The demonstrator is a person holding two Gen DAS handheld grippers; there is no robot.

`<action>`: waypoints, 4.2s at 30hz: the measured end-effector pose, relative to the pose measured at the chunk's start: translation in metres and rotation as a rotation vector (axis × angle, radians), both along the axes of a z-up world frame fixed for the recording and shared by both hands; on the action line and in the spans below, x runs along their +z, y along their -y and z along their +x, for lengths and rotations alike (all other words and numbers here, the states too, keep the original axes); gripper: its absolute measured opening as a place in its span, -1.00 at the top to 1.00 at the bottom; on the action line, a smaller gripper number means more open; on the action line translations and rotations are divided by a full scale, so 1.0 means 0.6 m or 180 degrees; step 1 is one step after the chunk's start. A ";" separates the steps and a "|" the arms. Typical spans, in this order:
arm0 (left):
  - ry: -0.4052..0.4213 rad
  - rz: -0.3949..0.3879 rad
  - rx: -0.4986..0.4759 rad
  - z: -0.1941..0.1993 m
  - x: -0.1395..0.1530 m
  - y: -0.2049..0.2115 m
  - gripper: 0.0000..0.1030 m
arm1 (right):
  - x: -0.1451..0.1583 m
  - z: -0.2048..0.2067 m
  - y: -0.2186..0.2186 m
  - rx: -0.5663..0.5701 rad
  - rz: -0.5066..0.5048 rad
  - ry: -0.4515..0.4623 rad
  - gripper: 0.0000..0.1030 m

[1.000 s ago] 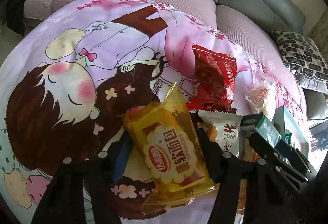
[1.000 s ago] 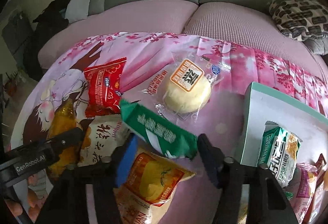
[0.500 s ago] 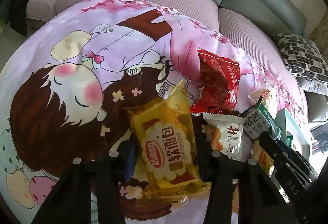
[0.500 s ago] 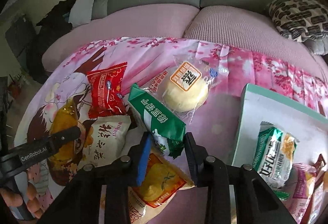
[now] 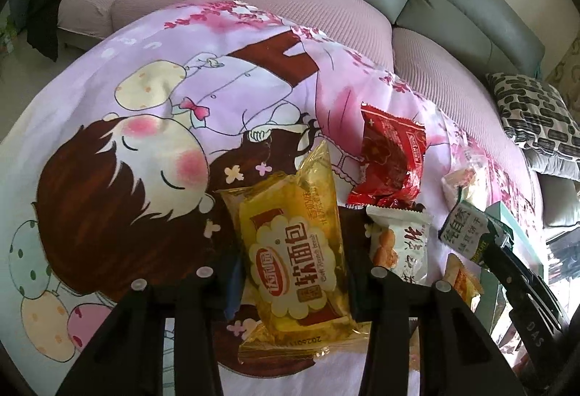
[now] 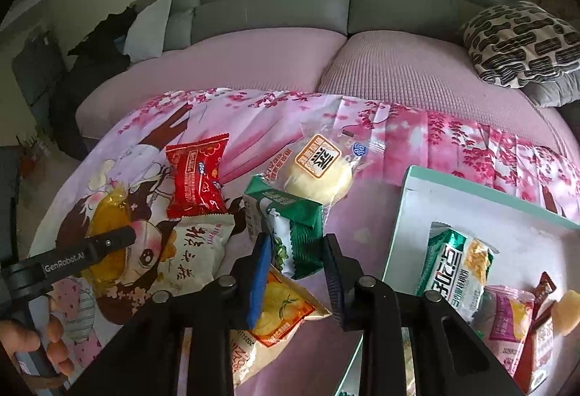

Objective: Organize snacks
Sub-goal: 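Lift the yellow bread bag with the left gripper while the right lifts the green-white biscuit box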

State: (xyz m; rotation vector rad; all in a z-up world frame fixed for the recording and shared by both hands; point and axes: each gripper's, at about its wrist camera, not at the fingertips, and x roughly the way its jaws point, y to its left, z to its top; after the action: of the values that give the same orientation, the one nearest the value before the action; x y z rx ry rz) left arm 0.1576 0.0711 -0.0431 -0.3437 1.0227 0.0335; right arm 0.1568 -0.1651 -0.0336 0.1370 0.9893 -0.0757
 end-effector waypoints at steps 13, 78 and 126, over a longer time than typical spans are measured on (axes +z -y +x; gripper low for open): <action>0.0134 0.0029 0.0051 -0.033 0.048 -0.005 0.13 | 0.042 -0.052 0.021 -0.0205 0.0142 0.0139 0.46; -0.0058 0.0037 -0.0357 -0.072 0.033 0.092 0.13 | 0.010 -0.076 0.070 -0.0383 0.0507 -0.0006 -0.01; -0.0086 -0.0201 -0.0279 -0.072 0.000 0.057 0.13 | -0.015 -0.029 -0.037 0.0450 0.0151 -0.0323 0.10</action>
State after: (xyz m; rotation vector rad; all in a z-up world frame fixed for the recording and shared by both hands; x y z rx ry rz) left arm 0.1146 0.0371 -0.0432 -0.3563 1.0664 -0.0734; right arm 0.1392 -0.1431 -0.0427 0.1072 1.0998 0.0709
